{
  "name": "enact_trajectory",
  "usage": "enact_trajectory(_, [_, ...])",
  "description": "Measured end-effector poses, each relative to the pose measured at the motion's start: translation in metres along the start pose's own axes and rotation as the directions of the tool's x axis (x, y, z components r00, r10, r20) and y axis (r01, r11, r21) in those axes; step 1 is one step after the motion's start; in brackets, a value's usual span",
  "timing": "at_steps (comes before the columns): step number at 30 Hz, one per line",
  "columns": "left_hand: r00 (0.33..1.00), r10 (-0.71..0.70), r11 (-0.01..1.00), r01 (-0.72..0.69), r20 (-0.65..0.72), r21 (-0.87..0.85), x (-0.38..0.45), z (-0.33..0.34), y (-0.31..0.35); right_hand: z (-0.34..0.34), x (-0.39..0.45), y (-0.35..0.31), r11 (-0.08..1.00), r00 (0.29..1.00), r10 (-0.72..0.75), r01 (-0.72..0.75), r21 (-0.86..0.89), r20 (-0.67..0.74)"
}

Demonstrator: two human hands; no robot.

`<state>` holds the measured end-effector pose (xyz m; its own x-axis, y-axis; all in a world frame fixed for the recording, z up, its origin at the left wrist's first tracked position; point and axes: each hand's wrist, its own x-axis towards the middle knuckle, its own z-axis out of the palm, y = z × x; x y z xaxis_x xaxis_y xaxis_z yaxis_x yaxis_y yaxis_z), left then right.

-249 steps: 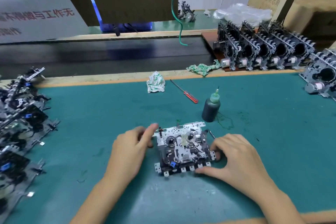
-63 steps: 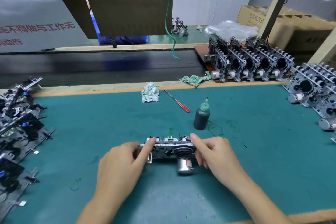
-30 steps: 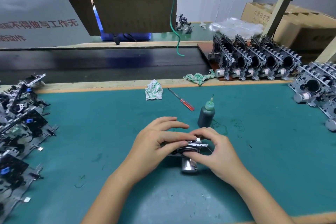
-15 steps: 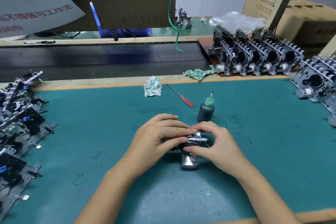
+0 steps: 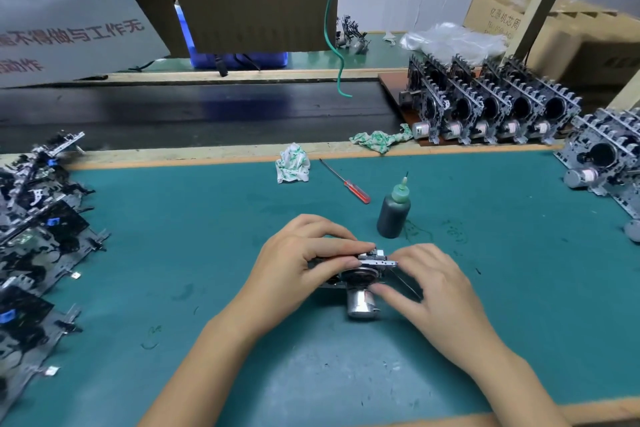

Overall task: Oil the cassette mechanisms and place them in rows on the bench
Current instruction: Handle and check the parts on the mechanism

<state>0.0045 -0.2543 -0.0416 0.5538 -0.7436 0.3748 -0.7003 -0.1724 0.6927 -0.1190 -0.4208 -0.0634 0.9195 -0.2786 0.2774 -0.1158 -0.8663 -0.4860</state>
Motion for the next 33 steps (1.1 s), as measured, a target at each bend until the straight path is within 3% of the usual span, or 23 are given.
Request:
enact_trajectory(13, [0.999, -0.014, 1.0, 0.014, 0.044, 0.001, 0.003, -0.003, 0.0, -0.002, -0.003, 0.004, 0.991, 0.993, -0.048, 0.061, -0.116, 0.112])
enact_trajectory(17, [0.999, -0.015, 1.0, 0.016, 0.046, -0.007, 0.001, -0.003, -0.001, -0.001, 0.008, 0.001, 0.988, 0.991, 0.021, -0.041, 0.15, 0.131])
enact_trajectory(21, [0.999, 0.009, 1.0, -0.009, 0.039, -0.003, 0.0, -0.002, 0.0, 0.014, 0.013, -0.01, 0.854, 0.988, 0.03, -0.104, 0.51, 0.152])
enact_trajectory(27, [0.998, 0.013, 1.0, -0.012, 0.065, -0.012, 0.001, -0.004, 0.0, 0.015, 0.014, -0.008, 0.699, 0.987, 0.058, -0.146, 0.7, 0.148])
enact_trajectory(33, [0.999, -0.002, 0.999, 0.0, 0.043, 0.045, 0.0, -0.003, -0.003, 0.015, 0.016, -0.007, 0.678, 0.985, 0.102, -0.172, 0.714, 0.141])
